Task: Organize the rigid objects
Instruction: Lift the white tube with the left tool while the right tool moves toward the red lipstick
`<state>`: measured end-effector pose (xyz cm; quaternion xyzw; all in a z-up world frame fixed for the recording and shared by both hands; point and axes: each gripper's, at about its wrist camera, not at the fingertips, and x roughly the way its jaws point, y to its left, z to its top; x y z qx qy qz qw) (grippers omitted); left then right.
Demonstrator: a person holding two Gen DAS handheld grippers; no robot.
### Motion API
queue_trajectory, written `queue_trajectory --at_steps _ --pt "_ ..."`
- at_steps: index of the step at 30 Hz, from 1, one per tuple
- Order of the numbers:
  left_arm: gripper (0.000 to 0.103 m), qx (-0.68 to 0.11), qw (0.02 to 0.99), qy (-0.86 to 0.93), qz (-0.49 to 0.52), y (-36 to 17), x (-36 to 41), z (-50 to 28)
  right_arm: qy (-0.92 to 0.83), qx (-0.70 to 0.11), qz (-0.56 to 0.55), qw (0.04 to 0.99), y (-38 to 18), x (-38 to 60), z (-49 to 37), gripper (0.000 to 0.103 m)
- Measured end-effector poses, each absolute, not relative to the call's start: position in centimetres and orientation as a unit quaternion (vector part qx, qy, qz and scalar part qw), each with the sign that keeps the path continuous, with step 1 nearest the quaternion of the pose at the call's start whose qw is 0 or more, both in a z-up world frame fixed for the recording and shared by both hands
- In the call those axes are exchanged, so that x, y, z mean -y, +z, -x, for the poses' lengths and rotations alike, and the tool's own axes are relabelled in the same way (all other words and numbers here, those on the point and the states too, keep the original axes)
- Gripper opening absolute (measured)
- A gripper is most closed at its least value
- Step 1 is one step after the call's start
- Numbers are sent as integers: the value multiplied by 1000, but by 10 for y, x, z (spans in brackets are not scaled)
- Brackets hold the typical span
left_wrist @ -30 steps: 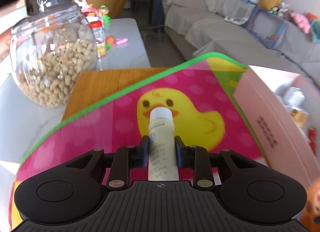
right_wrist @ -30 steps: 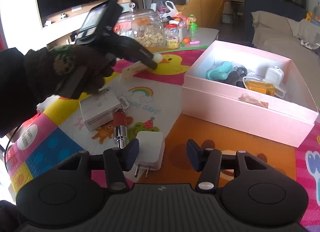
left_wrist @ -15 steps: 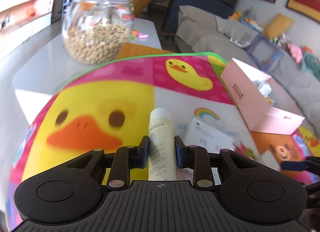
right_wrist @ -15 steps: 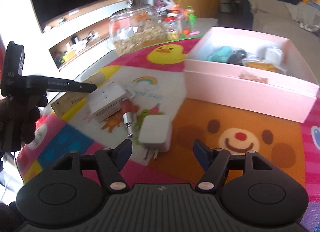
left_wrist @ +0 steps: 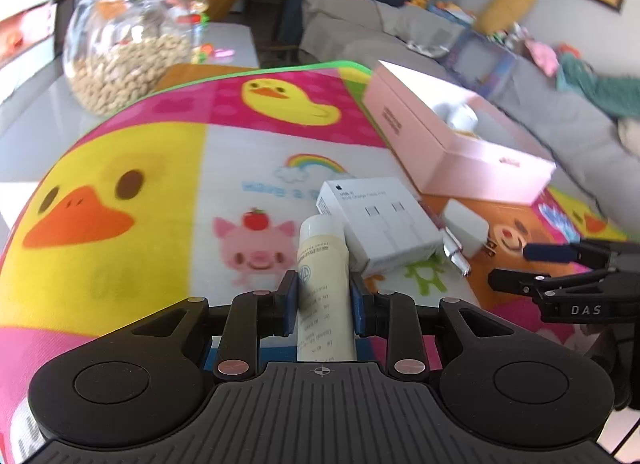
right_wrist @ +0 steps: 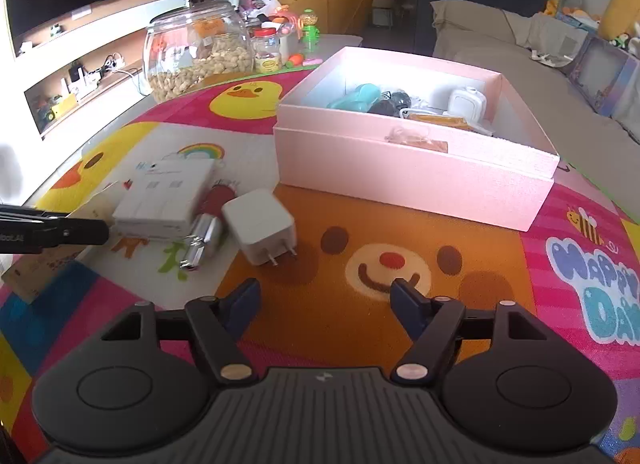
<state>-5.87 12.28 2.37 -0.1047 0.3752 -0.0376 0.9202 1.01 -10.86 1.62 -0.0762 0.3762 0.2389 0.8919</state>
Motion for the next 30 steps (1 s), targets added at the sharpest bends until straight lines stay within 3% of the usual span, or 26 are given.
queue_trajectory --at_steps 6,23,24,26,30 --pt "30 -395 914 -50 83 27 -112 65 262 -375 92 884 10 100 -2 103" --pt "31 -416 901 -29 118 29 -108 54 271 -371 91 884 11 101 -1 103" --pt "31 -414 903 -27 110 29 -105 54 278 -373 90 881 13 103 -4 103" --pt "31 -406 910 -20 85 28 -97 57 279 -366 71 885 17 109 -9 86" --pt "31 -386 922 -10 36 25 -82 64 258 -364 58 893 21 110 -19 71"
